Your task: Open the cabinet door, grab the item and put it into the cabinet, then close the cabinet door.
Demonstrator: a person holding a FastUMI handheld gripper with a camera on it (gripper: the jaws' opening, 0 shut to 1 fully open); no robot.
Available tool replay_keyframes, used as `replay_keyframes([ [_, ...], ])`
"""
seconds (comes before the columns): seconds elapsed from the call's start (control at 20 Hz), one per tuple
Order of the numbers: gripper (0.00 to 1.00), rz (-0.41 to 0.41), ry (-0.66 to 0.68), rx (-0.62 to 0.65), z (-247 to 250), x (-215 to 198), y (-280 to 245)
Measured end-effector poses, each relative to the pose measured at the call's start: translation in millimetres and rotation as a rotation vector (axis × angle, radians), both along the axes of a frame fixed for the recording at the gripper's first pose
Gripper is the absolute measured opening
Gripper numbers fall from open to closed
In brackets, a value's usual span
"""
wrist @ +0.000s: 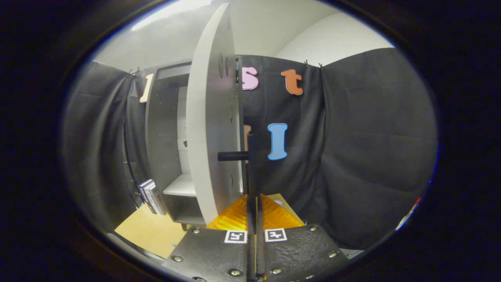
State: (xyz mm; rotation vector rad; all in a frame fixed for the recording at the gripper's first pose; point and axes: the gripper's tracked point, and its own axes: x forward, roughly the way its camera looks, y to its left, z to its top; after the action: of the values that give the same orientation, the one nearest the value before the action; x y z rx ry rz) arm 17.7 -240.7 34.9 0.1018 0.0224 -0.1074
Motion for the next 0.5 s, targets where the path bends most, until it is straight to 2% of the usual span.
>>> replay_keyframes([
  [0.5,0.02,0.108,-0.032,0.015,7,3,-41],
])
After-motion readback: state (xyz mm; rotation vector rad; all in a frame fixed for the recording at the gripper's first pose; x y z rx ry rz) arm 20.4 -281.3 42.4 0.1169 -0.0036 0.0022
